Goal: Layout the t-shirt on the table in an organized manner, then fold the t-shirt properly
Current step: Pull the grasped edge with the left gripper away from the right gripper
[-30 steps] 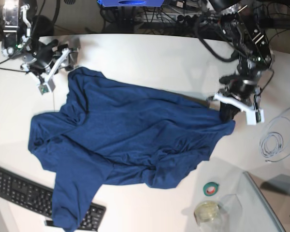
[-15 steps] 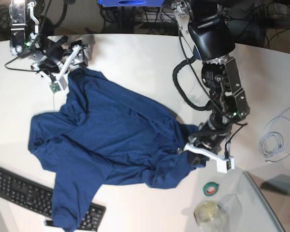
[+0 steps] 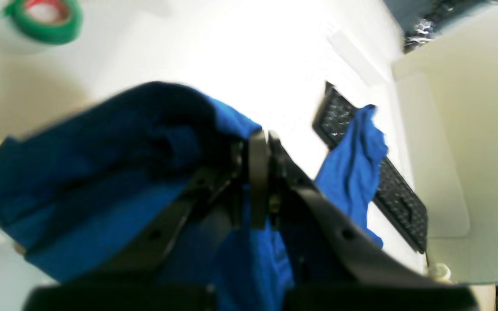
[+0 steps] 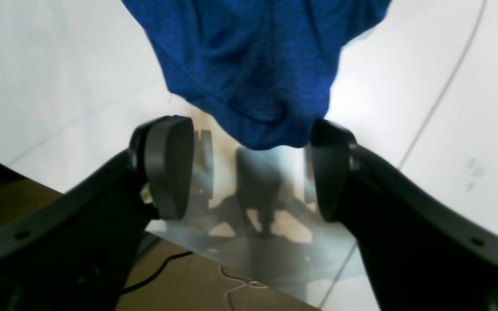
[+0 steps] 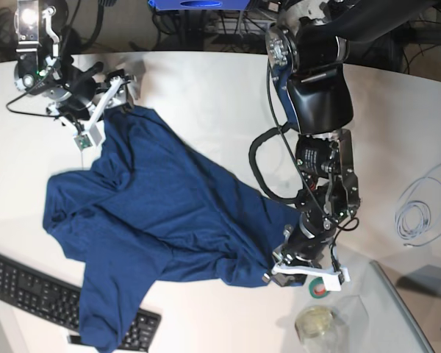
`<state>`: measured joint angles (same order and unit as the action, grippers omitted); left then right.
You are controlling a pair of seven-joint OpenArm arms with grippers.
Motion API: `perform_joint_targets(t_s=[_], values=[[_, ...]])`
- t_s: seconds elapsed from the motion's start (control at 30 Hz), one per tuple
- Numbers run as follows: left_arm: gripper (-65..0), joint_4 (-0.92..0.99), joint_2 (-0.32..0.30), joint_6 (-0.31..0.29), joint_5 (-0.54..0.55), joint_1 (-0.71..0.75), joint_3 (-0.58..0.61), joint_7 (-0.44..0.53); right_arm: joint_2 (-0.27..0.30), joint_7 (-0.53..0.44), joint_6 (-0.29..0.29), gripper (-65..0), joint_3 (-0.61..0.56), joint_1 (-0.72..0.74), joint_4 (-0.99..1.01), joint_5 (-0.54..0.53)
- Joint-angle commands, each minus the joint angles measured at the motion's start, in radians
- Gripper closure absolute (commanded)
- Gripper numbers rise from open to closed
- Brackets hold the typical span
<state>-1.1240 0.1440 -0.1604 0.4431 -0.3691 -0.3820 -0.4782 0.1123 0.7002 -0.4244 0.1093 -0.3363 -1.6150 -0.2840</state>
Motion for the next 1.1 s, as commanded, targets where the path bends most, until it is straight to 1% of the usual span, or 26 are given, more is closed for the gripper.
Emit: perform_joint_targets(t_s=[0.0, 0.13, 0.37, 0.47, 0.5, 0.6, 0.63, 0.7, 0.8, 0.9, 0.97, 1.0, 1.07], values=[[0.0, 0.002, 0.006, -0.006, 0.009, -0.023, 0.018, 0.013, 0.003, -0.015, -0.001, -40.2, 0.002, 0.010, -0.029, -0.013], [0.0, 0.032, 0.006, -0.003, 0.009, -0.014, 0.051, 0.014, 0.005, -0.015, -0.003, -40.4, 0.002, 0.018, -0.032, -0.013], [0.0, 0.035, 0.004, 0.005, 0.009, 0.014, 0.048, 0.014, 0.005, -0.015, -0.004, -40.4, -0.004, 0.022, -0.029, -0.013], [0.0, 0.022, 0.001, 0.049, 0.010, 0.043, 0.048, 0.014, 0.005, -0.014, -0.006, -40.4, -0.004, 0.024, -0.034, -0.014], [0.0, -0.008, -0.010, 0.063, 0.013, 0.061, 0.048, 0.014, 0.005, -0.014, -0.008, -40.4, -0.004, 0.024, -0.034, -0.016], [0.0, -0.146, -0.020, 0.109, 0.016, 0.155, 0.048, 0.005, 0.005, -0.015, -0.008, -40.4, 0.000, 0.024, -0.034, -0.016], [0.0, -0.201, -0.031, 0.121, 0.016, 0.189, 0.048, 0.003, 0.007, -0.015, -0.008, -40.4, 0.000, 0.024, -0.034, -0.016], [0.0, -0.313, -0.056, 0.166, 0.018, 0.270, 0.051, -0.006, 0.007, -0.015, -0.008, -40.4, 0.000, 0.024, -0.034, -0.016], [0.0, -0.428, -0.077, 0.204, 0.018, 0.345, 0.048, -0.086, 0.007, -0.015, -0.008, -40.4, -0.004, 0.024, -0.034, -0.016], [0.0, -0.512, -0.096, 0.272, 0.018, 0.384, 0.047, -0.161, 0.003, -0.015, -0.008, -40.4, -0.006, 0.038, -0.034, -0.016], [0.0, -0.540, -0.113, 0.310, 0.018, 0.397, 0.047, -0.181, 0.003, -0.015, -0.008, -40.4, -0.006, 0.044, -0.032, -0.016], [0.0, -0.540, -0.117, 0.319, 0.018, 0.404, 0.047, -0.185, 0.002, -0.015, -0.008, -40.4, -0.006, 0.046, -0.032, -0.016], [0.0, -0.528, -0.119, 0.319, 0.010, 0.413, 0.047, -0.187, 0.000, -0.015, -0.009, -40.4, -0.006, 0.055, -0.034, -0.016]])
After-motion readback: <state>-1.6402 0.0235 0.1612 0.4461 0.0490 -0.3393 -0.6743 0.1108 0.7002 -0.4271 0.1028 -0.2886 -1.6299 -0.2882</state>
